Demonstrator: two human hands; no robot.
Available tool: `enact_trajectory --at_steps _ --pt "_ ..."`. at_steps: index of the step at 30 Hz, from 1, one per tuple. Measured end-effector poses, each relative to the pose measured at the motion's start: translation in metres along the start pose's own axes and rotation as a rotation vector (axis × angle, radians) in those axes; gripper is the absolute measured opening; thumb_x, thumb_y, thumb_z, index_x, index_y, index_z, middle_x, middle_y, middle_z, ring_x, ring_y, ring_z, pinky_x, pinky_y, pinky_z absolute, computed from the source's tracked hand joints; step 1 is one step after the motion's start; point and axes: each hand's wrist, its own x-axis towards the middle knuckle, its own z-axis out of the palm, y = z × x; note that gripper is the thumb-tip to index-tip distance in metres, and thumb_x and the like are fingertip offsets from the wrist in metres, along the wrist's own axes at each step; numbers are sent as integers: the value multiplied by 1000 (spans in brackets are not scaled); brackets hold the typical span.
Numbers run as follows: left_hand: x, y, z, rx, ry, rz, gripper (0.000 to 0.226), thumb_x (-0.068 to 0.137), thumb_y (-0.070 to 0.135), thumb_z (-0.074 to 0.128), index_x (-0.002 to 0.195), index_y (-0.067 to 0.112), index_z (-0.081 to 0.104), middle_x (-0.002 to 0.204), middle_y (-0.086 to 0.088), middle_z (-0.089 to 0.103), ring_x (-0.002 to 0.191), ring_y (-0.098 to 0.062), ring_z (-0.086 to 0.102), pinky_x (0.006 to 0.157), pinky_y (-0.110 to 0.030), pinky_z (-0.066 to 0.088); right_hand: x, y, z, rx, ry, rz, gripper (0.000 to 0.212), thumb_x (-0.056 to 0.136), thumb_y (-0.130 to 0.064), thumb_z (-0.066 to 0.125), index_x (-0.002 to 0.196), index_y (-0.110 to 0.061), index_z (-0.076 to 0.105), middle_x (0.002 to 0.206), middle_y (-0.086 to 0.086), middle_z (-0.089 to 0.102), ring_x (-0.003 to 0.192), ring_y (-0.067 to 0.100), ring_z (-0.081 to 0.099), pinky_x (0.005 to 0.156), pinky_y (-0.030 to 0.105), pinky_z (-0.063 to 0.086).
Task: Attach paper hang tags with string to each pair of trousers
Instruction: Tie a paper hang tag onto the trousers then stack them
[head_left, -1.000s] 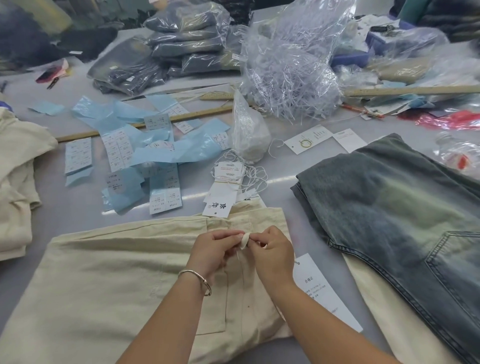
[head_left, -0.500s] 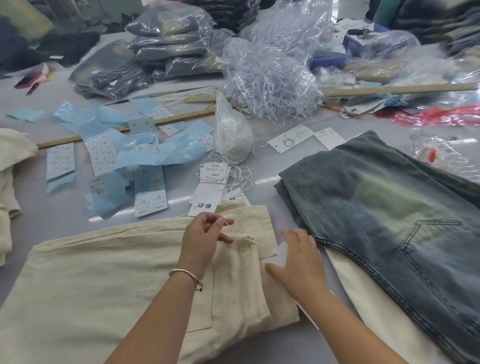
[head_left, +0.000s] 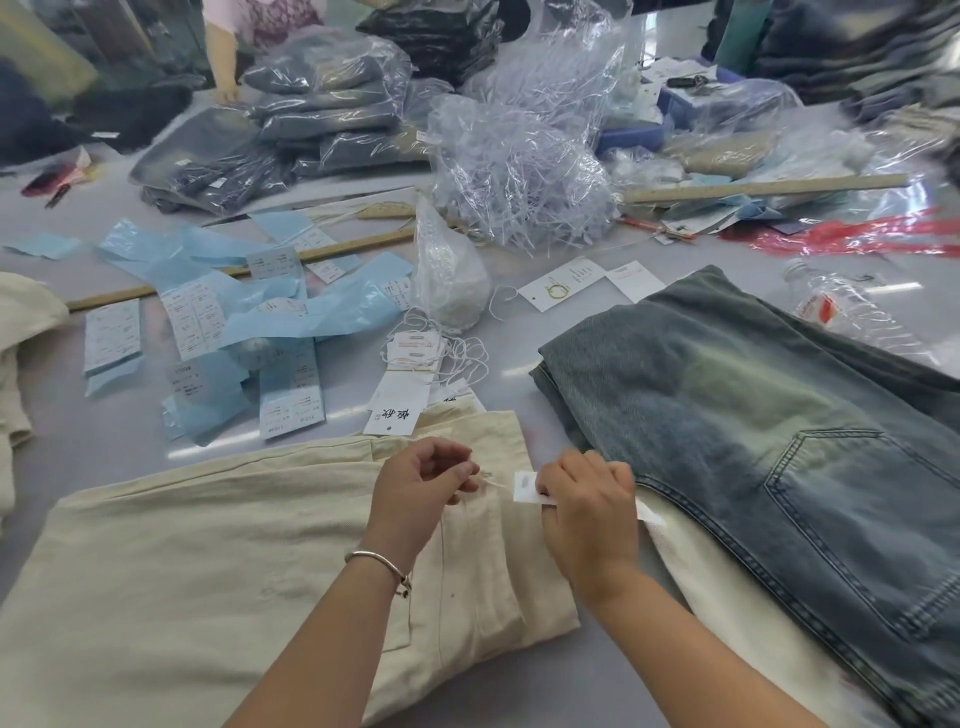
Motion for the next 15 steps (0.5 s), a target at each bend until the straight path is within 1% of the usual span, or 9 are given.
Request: enact_trajectory --at_steps 1,2,3,4,7,9,11,13,15 --pt "0 0 0 7 -3 -2 16 84 -7 66 85 9 66 71 -2 73 62 -12 68 53 -16 47 -3 2 5 14 -147 34 12 63 -8 61 71 -16 62 75 -1 55 72 24 56 69 34 35" --pt "0 -1 -1 19 -9 -2 16 84 -7 66 84 9 67 70 -2 73 62 -12 68 53 -15 47 -8 4 11 24 -291 93 12 71 -21 63 83 -18 64 85 -3 57 84 23 56 75 34 36" --pt "0 -2 -1 34 -15 1 15 84 -7 66 84 9 67 70 -3 73 62 -12 68 54 -15 47 -12 5 15 45 -409 152 23 76 -35 63 93 -20 64 95 -4 55 93 20 53 80 34 36" --pt "-1 -3 0 48 -20 8 15 84 -7 66 83 8 68 69 -3 72 61 -11 68 54 -15 47 -16 6 19 76 -449 192 29 78 -42 61 99 -22 62 100 -5 54 98 19 51 84 33 37" --pt "-3 -5 2 69 -30 47 18 83 -11 65 81 7 67 67 -3 69 58 -8 64 55 -13 46 -15 5 25 115 -355 234 27 88 -41 57 106 -21 61 105 -4 57 103 20 51 85 36 38" --pt "-4 -7 3 110 -48 80 20 82 -12 65 80 7 67 68 -1 67 59 -7 62 59 -13 47 -10 7 27 121 -340 222 27 89 -38 59 110 -21 62 104 -3 60 102 22 53 85 36 37" --pt "-3 -9 5 185 -63 105 22 82 -11 66 78 11 68 69 5 67 62 -7 61 64 -17 50 -5 6 29 142 -360 170 22 87 -33 63 104 -19 65 100 -1 60 99 23 53 83 36 36" --pt "-3 -10 7 251 -77 107 20 82 -7 67 79 13 69 70 7 67 66 -6 60 67 -22 52 -3 6 32 158 -385 119 13 87 -25 65 93 -14 67 93 2 59 94 25 53 79 34 34" --pt "-3 -11 8 292 -90 109 17 82 -4 69 79 13 70 71 8 67 67 -3 60 67 -19 49 -1 7 35 188 -387 107 9 85 -17 67 84 -8 66 88 6 60 90 28 54 75 35 37"
